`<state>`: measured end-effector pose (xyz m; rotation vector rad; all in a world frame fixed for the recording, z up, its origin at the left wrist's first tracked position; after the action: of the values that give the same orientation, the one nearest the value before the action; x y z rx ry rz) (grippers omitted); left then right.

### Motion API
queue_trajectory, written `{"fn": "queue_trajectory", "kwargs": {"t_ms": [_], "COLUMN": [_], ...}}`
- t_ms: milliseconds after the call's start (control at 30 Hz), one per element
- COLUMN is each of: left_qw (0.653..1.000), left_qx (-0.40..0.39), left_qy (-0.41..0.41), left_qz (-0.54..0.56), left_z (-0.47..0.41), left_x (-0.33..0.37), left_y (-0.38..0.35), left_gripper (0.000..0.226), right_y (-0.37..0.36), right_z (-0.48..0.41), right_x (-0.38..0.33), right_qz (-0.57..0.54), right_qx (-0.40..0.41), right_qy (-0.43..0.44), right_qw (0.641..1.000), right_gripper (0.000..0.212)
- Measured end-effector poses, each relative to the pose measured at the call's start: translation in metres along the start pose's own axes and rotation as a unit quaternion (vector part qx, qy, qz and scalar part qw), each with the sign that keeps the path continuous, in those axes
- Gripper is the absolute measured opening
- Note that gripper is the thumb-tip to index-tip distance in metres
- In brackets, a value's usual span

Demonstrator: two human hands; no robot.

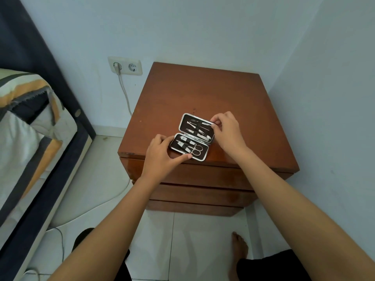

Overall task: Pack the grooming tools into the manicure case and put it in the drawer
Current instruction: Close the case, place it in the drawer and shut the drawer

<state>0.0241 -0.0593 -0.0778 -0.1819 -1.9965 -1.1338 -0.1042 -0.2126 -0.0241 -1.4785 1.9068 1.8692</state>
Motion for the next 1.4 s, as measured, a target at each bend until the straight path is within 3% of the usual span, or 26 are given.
{"fn": "queue_trajectory", "kwargs": {"t_ms": [133, 300, 467, 933, 1267, 1333, 1400], "left_qw": [0.999, 0.997, 0.998, 0.996, 0.997, 0.997, 0.99], "left_qx": [0.026, 0.037, 0.02, 0.051, -0.004, 0.026, 0.111], "left_qy": [0.035, 0.071, 0.036, 0.07, 0.072, 0.065, 0.083], "left_qz": [-0.008, 0.014, 0.046, -0.026, -0.015, -0.019, -0.011], "left_z": [0.001, 0.002, 0.007, -0.001, -0.003, 0.008, 0.025], "left_x": [0.01, 0.01, 0.005, 0.004, 0.003, -0.002, -0.017], "left_y": [-0.008, -0.014, -0.012, -0.019, -0.012, 0.002, 0.027], "left_gripper": [0.076, 0.069, 0.049, 0.052, 0.051, 0.047, 0.043], "right_y": [0.008, -0.001, -0.014, -0.023, -0.014, 0.006, 0.036], "right_z": [0.027, 0.056, 0.065, 0.045, 0.055, 0.069, 0.089], "right_x": [-0.017, -0.011, 0.004, 0.016, 0.016, 0.028, 0.051], "right_qz": [-0.022, -0.01, -0.002, 0.009, 0.003, -0.003, -0.02], "right_qx": [0.015, 0.031, -0.001, -0.018, -0.013, 0.024, 0.1], "right_qy": [0.098, 0.137, 0.101, 0.041, 0.007, -0.012, -0.036], "right_qw": [0.995, 0.99, 0.995, 0.999, 1.0, 1.0, 0.994], "right_gripper": [0.013, 0.015, 0.027, 0.035, 0.037, 0.035, 0.03]}}
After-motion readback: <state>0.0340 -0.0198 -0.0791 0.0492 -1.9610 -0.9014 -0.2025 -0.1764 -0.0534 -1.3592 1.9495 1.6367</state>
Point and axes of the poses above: each hand's wrist, its own z-axis away from the middle knuckle, its own y-axis out of the back of the hand, x = y × z, the point moved 7 cm from there along -z, towards the middle knuckle, and after that the axes turned 2 degrees about x, right-handed, at the moved point
